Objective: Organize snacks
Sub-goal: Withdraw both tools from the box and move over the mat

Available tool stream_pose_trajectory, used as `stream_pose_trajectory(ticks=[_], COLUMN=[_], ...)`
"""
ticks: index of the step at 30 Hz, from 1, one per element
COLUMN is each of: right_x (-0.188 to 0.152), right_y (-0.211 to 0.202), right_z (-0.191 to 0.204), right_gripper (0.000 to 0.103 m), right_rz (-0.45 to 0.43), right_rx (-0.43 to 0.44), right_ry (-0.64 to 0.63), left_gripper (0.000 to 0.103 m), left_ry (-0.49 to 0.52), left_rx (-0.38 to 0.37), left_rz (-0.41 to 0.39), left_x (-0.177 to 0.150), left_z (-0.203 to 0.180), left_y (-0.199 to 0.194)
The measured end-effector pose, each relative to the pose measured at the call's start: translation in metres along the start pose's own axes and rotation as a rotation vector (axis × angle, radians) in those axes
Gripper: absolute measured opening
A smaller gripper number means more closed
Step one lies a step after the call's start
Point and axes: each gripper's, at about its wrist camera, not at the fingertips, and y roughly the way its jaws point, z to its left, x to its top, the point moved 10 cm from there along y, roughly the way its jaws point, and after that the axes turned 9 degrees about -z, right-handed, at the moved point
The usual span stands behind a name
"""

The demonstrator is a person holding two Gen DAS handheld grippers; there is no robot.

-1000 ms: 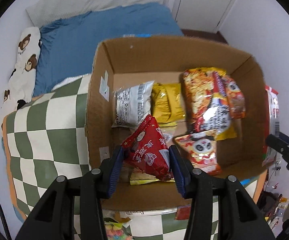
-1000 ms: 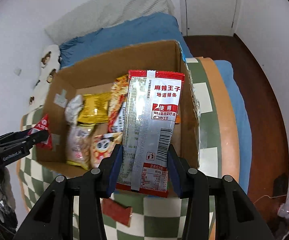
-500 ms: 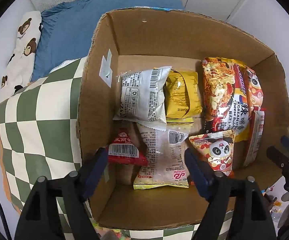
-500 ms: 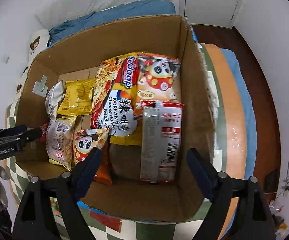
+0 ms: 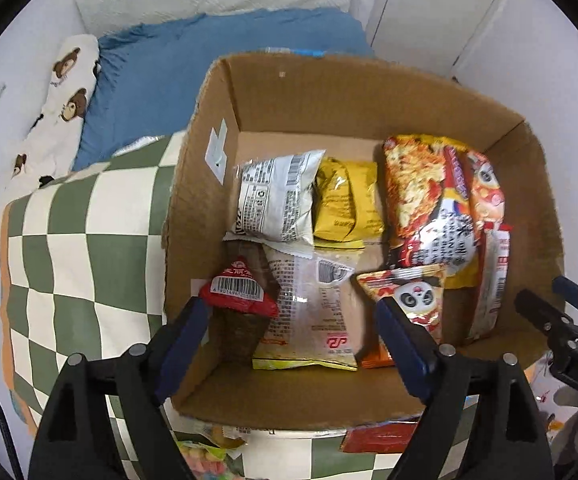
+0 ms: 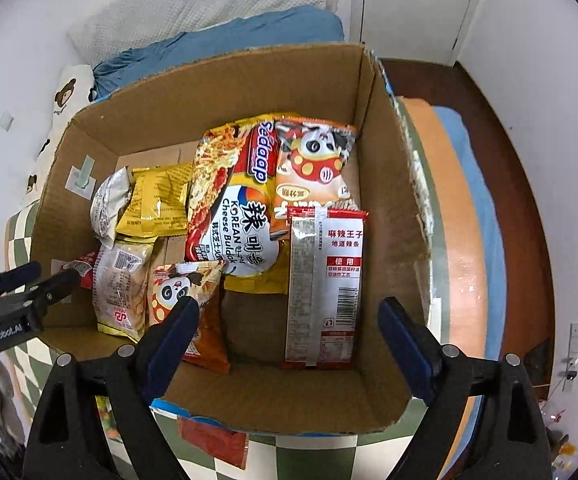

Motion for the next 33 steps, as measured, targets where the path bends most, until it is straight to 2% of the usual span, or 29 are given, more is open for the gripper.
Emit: stream_pose_trajectory(ticks=[7,15,33], right_x=[0.002,0.001,-0.027], right_y=[-0.028,-0.072,-0.183], right_z=[0.009,0.024,0.04], right_gripper=[0.095,0.095,0.095], right_rz=[-0.088,-0.202,-0.38], right_rx=[-0.033,-0.032,0.032], right_ry=[-0.044,-0.072,-0.013], left_gripper=[0.085,0.085,0.085], left_ry=[0.021,0.052,0.017], left_rx=[0.021,0.038,-0.007], left_rz=[-0.129,-0.264,-0.412], left_x=[0.003,0.0,-0.029], left_z=[-0.007,-0.01,-0.01], left_y=[-0.039,-0.086,-0.176])
